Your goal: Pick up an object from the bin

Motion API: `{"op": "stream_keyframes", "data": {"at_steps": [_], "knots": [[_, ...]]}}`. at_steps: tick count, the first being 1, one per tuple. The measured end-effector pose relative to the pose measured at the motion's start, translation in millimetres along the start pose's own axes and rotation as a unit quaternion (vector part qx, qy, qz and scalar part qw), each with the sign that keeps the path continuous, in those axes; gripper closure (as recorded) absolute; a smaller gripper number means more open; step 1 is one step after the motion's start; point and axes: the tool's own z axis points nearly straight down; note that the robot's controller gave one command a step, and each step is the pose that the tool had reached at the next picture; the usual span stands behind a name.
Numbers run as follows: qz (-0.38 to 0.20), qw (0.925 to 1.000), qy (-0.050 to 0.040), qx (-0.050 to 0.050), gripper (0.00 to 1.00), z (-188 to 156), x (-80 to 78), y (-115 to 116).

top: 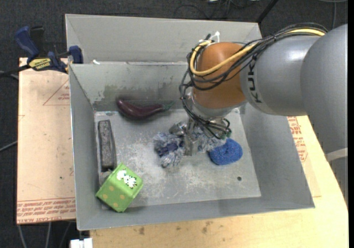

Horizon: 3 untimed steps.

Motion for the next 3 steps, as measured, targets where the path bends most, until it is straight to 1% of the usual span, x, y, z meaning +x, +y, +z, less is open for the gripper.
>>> {"op": "stream_keyframes", "data": {"at_steps": [1,2,3], "knots": [[0.0,1.0,0.0004,0.0,1.0,-17.5,0.3,0.7],[0.0,1.0,-0.0034,0.001,1.0,-30.5,-1.7,0.0],[0.0,1.0,-0.0015,0.0,1.0,-40.6,-0.6,0.9]]}}
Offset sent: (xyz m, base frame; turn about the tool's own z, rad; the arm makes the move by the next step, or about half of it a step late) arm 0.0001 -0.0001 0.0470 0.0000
